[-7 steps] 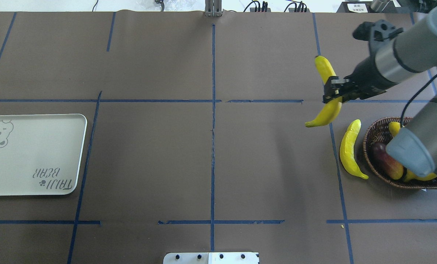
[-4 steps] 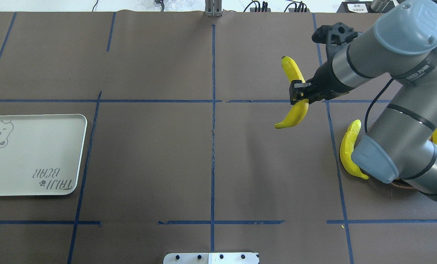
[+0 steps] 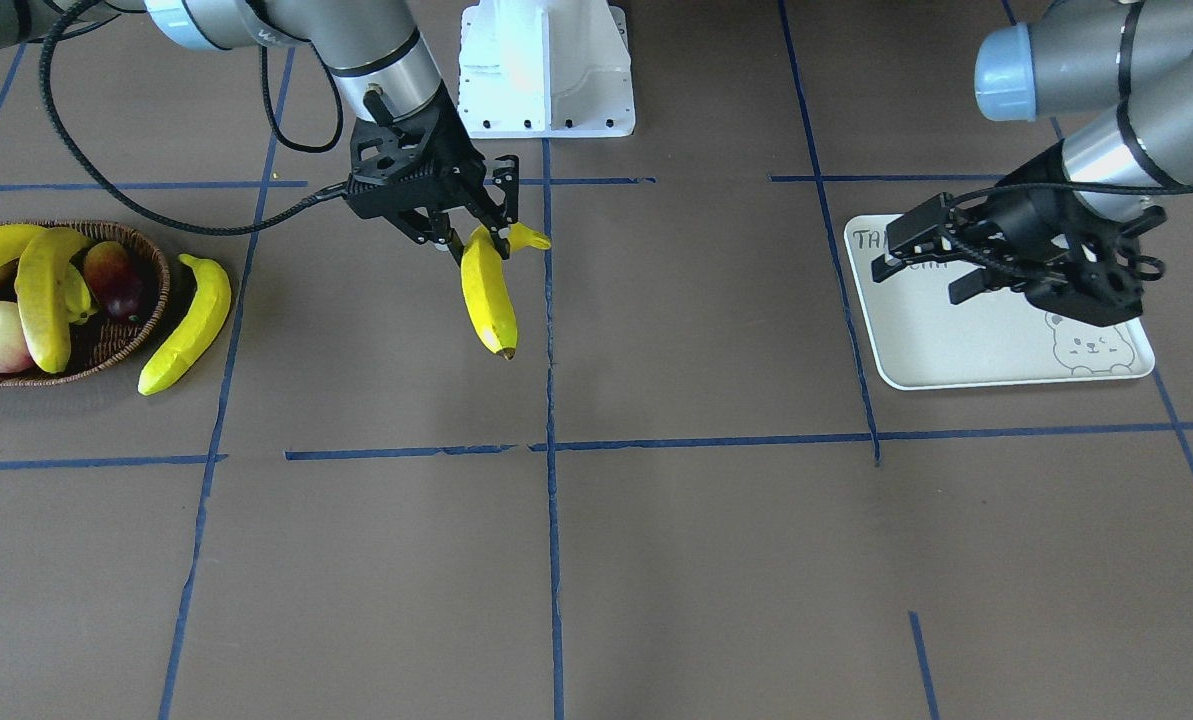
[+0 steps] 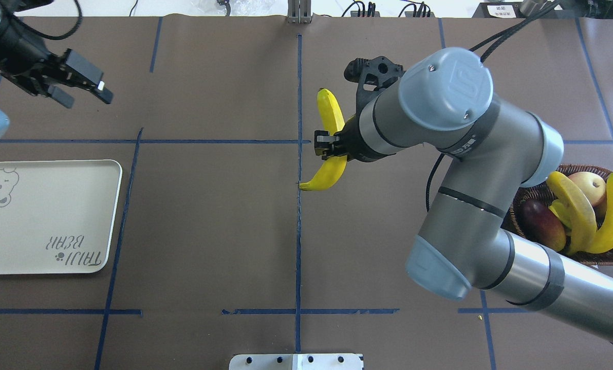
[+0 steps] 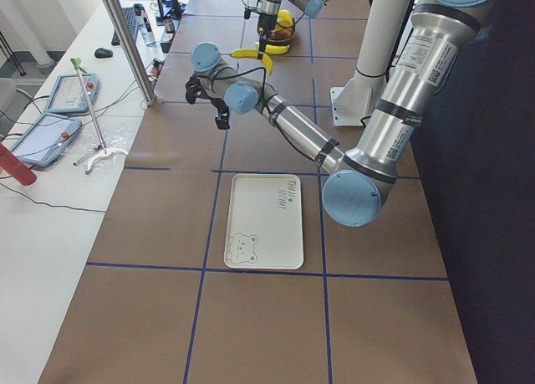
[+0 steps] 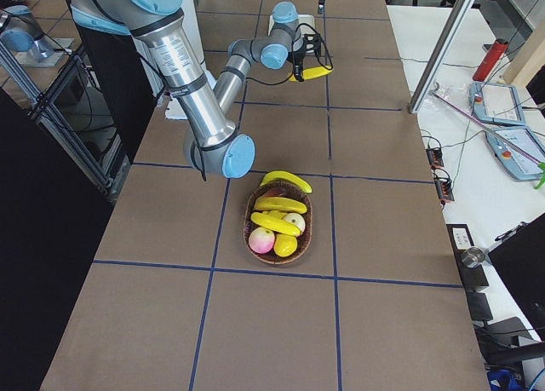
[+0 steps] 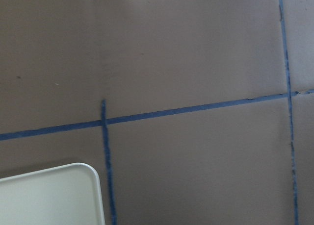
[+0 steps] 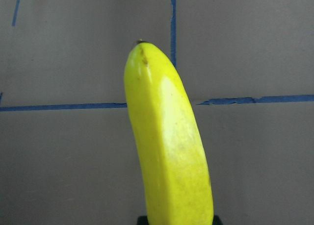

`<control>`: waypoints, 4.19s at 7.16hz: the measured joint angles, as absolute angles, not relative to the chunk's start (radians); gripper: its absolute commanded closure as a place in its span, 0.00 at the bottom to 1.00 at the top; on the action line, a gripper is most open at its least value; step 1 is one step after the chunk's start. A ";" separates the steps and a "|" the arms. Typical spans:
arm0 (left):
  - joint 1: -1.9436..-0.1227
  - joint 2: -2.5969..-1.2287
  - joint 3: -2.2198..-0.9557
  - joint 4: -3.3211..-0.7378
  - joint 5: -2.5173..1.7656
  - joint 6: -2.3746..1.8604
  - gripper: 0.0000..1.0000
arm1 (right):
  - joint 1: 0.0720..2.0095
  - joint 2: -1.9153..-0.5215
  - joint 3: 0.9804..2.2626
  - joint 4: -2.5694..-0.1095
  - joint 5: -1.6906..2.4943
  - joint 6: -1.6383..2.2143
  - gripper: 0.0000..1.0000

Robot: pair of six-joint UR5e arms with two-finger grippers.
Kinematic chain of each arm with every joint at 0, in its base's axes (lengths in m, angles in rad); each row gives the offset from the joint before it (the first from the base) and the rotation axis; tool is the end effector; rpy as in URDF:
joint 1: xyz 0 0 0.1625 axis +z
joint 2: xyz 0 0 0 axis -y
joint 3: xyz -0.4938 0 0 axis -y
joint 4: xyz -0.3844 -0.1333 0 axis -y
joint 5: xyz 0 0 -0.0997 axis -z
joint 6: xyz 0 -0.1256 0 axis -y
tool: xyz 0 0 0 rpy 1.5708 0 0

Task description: Transfer all bananas from basket to plate

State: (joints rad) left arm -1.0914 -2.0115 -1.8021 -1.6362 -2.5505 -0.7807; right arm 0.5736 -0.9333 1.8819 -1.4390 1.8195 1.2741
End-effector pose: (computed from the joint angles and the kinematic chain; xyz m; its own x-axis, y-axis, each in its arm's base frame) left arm 0.2659 -0.5744 0.3546 0.4086 0.0723 -0.9098 -0.0758 0.9961 0.0451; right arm -0.5091 -0.4508 0.2163 0.4788 -0.0281 0.8775 -0.2129 0.9659 0.1470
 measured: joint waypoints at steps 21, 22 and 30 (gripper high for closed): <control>-0.752 -2.210 -1.698 -2.103 -2.163 -1.524 1.00 | 0.466 -0.809 1.763 -1.272 1.709 1.428 0.00; -0.754 -2.209 -1.701 -2.100 -2.164 -1.525 1.00 | 0.472 -0.809 1.768 -1.273 1.715 1.428 0.00; -0.990 -1.726 -1.718 -2.084 -2.226 -1.426 1.00 | 0.802 -0.873 1.786 -1.665 2.016 1.164 0.00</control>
State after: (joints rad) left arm -0.9899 -1.7264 -1.7175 -2.0837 -2.2261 -1.4260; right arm 0.8017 -0.8734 1.7864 -1.6655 2.0163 1.1638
